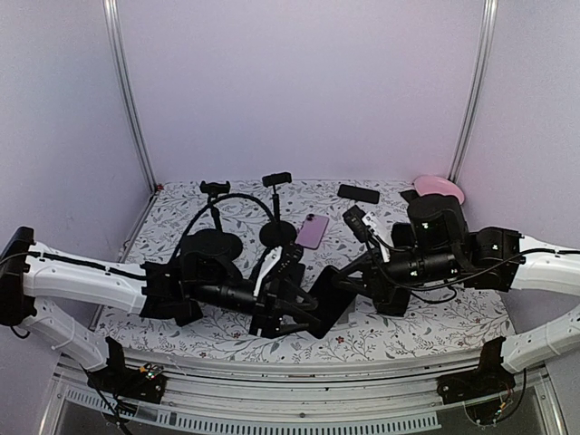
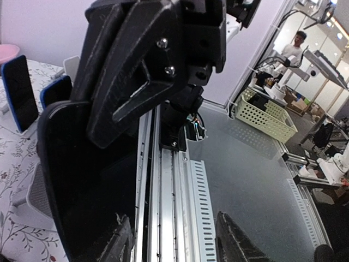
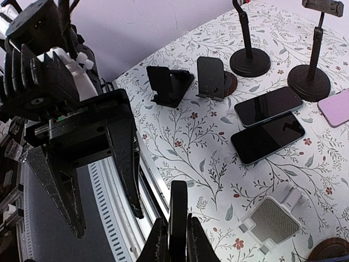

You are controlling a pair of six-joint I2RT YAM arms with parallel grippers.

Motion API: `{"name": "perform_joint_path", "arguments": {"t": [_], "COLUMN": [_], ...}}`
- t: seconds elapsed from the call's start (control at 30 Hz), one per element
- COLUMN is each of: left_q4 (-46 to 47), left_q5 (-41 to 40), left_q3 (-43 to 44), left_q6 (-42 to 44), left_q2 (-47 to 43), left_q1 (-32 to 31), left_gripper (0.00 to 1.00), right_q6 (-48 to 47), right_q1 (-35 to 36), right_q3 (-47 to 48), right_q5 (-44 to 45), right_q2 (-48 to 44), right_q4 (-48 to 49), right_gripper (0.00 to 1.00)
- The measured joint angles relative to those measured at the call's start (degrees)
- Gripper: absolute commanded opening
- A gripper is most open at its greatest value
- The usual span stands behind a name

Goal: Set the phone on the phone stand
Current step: Pass from the right arm to the left

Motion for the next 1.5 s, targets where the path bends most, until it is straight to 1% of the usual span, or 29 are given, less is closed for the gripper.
{"name": "perform_joint_path", "arguments": {"t": [0.03, 0.27, 0.37, 0.53, 0.63, 0.77, 0.93, 1.03, 1.13, 1.2, 1.23, 1.3, 1.33, 1.37, 1.4, 1.43, 1.5], "left_q4": [-0.42, -3.61, -3.93, -4.28, -5.2, -7.69, -9.31, -10.51, -11.17, -11.45, -11.5, -11.61, -11.61, -11.54, -11.43, -11.1, -10.14], "left_q5": [0.83, 5.42, 7.65, 10.8, 12.24, 13.75, 15.8, 16.96, 18.16, 18.86, 18.88, 19.85, 20.09, 20.26, 20.39, 20.41, 19.67], "left_q3": [0.76, 4.87, 5.16, 5.16, 5.99, 9.86, 13.42, 15.13, 15.98, 16.09, 16.09, 16.13, 16.13, 16.13, 16.13, 16.11, 15.85], "left_q6": [0.2, 1.68, 2.03, 2.16, 2.67, 4.0, 5.25, 5.73, 5.99, 6.25, 6.23, 6.99, 7.08, 7.17, 7.17, 7.13, 6.43], "left_q2": [0.85, 5.75, 5.7, 3.87, 3.28, 5.68, 10.19, 12.66, 14.4, 15.12, 15.19, 15.47, 15.47, 15.5, 15.5, 15.5, 15.5], "left_q1": [0.0, 0.2, 1.33, 5.29, 6.67, 6.82, 6.84, 6.82, 6.75, 6.62, 6.49, 6.38, 6.29, 6.23, 6.21, 6.19, 6.08], "left_gripper": [0.46, 0.43, 0.43, 0.42, 0.4, 0.35, 0.25, 0.21, 0.13, 0.03, 0.0, 0.0, 0.0, 0.0, 0.0, 0.0, 0.0], "right_q6": [-0.31, -2.03, -2.84, -3.54, -4.11, -5.05, -6.1, -6.71, -7.19, -7.61, -7.8, -8.04, -8.07, -8.04, -8.0, -7.98, -7.32], "right_q1": [0.0, 0.0, 0.0, 0.0, 0.0, 0.0, 0.0, 0.0, 0.0, 0.0, 0.0, 0.0, 0.0, 0.0, 0.02, 0.02, 0.0], "right_q3": [0.0, 0.0, 0.0, 0.0, 0.0, 0.0, 0.0, 0.0, 0.0, 0.02, 0.02, 0.04, 0.17, 0.37, 0.61, 0.74, 0.79], "right_q5": [-0.2, -1.55, -1.68, -2.1, -3.08, -4.28, -5.55, -5.97, -6.12, -6.12, -6.14, -6.49, -6.6, -6.54, -6.54, -6.36, -4.87], "right_q2": [-0.07, -0.28, -0.81, -2.69, -3.58, -3.65, -3.65, -3.61, -3.43, -3.08, -2.86, -2.62, -2.62, -2.6, -2.56, -2.54, -2.4], "right_q4": [-0.57, -3.21, -4.5, -5.64, -5.84, -6.23, -7.23, -7.28, -7.37, -7.63, -7.82, -8.26, -8.52, -8.81, -9.14, -9.27, -9.22], "right_gripper": [0.02, 0.02, 0.02, 0.02, 0.02, 0.02, 0.02, 0.02, 0.02, 0.02, 0.02, 0.02, 0.04, 0.11, 0.32, 0.41, 0.56]}}
